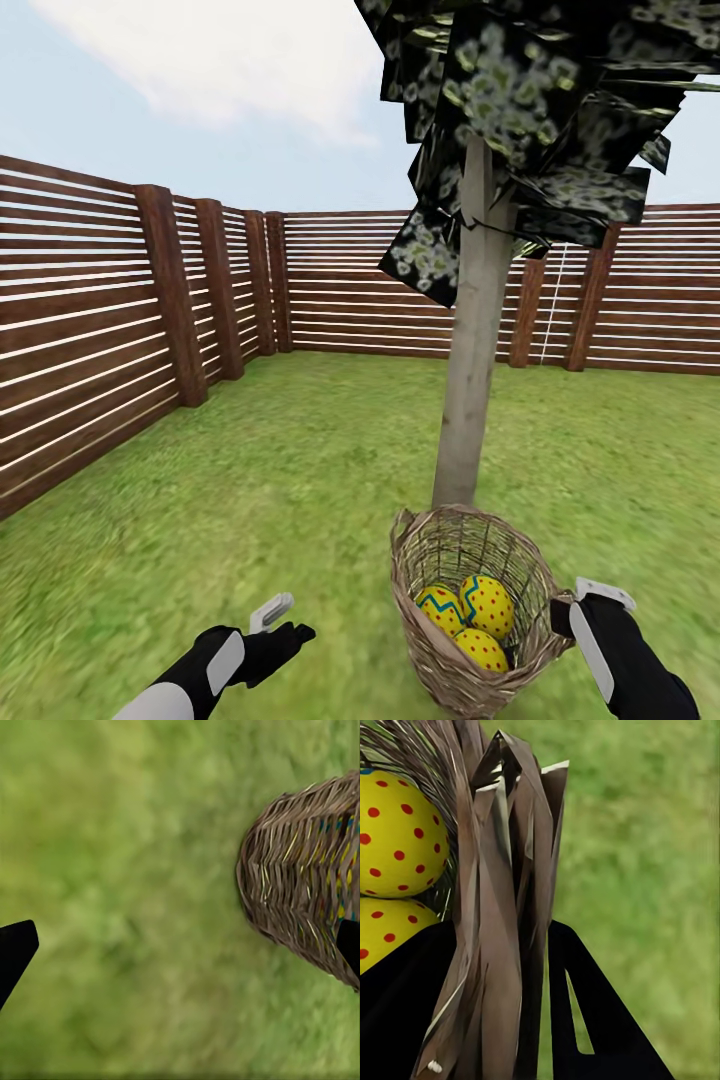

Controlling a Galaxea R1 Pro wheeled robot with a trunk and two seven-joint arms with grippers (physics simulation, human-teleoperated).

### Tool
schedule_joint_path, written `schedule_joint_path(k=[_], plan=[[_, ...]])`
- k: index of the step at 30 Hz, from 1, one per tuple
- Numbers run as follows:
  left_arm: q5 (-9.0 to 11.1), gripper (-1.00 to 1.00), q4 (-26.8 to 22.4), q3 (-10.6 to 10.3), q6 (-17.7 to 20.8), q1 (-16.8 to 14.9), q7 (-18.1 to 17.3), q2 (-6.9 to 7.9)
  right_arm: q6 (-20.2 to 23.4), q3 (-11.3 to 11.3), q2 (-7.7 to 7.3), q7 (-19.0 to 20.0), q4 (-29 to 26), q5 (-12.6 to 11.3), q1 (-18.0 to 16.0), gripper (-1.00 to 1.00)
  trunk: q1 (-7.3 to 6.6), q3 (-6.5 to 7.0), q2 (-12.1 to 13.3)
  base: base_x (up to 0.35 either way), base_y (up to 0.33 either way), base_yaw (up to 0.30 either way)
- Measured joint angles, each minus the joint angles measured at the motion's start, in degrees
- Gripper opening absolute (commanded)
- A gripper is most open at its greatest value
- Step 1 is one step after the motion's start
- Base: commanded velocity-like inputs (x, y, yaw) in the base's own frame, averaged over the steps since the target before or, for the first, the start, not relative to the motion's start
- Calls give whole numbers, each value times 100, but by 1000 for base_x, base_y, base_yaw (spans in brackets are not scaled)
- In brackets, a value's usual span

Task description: Take the three Easter eggs out of the wicker basket on the lawn in the garden, then place them on the lawn next to a single tree (choose any tree) so that all three eggs are next to the same tree and none are left in the basket.

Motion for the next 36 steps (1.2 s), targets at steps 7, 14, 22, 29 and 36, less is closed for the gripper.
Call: schedule_joint_path(k=[7,14,22,29,36], plan=[[-2,100,3,0,-2,-2,-7,-1,-768,-5,8,6,551,-77,1,100,1,-1,1,0,0,0],[-1,100,2,6,-8,-2,-9,-1,-778,-5,10,4,584,-67,2,100,-20,17,40,0,0,0],[-2,100,11,9,-118,-2,-26,-1,-771,3,9,4,634,-72,1,100,-196,160,361,0,0,0],[-18,100,35,4,-517,-1,-16,-1,-779,4,7,22,802,-90,0,100,-349,286,642,0,0,0],[-24,100,38,0,-731,-2,-2,-1,-1991,32,2,24,1331,-72,2,100,-503,412,922,0,0,0]])
